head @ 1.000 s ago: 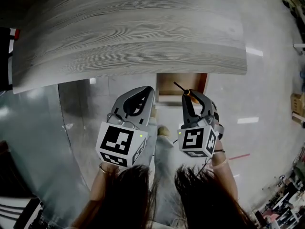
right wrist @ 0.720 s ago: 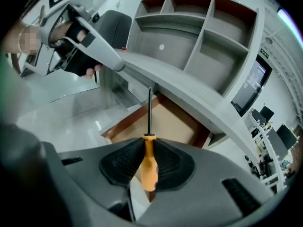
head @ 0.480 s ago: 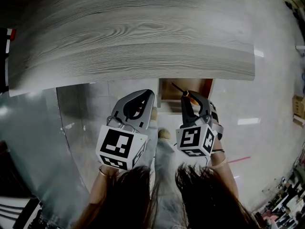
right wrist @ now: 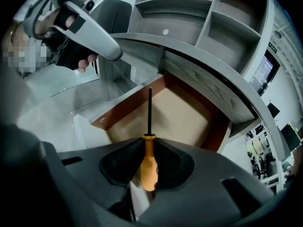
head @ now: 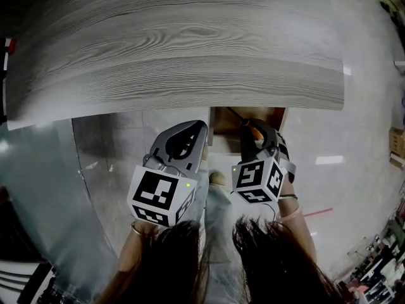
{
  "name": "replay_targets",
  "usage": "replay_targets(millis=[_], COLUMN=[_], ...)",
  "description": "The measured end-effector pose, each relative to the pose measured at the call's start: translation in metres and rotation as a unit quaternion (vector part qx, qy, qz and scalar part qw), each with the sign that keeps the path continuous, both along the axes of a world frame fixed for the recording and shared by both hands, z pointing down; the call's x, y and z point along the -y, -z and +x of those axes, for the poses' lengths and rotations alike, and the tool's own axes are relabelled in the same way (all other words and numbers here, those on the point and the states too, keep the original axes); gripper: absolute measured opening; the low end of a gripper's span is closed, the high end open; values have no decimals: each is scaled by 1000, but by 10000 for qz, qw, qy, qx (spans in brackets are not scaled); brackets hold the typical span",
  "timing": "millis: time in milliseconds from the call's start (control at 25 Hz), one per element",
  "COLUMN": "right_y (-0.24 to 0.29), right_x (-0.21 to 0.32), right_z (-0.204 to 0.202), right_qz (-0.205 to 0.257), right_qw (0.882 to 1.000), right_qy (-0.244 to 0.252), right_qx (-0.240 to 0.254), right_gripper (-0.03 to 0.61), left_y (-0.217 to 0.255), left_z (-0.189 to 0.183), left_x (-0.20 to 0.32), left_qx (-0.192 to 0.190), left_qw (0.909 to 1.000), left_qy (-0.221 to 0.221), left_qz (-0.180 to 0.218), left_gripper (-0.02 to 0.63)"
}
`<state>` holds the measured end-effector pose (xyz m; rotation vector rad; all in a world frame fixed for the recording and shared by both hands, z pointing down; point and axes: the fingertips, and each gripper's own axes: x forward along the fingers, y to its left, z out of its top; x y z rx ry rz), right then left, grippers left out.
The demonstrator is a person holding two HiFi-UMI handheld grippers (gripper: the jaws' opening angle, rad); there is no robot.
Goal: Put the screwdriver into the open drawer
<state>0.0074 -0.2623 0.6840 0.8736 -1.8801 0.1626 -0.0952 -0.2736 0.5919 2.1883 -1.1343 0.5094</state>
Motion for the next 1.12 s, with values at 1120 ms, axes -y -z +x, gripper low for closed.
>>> replay_targets(millis=[1120], right_y=[-36], right_x=[3], right_z=[-9], right_qz=[-495], right_qw=[9984], right_qy=[211], right_qx=[-197], right_gripper=[83], left_y=[-23], left_z=[2], left_x=[-10], left_qx=[89], left_qw=[9998], left_qy=[-71], left_qz=[-190], left_gripper=[21])
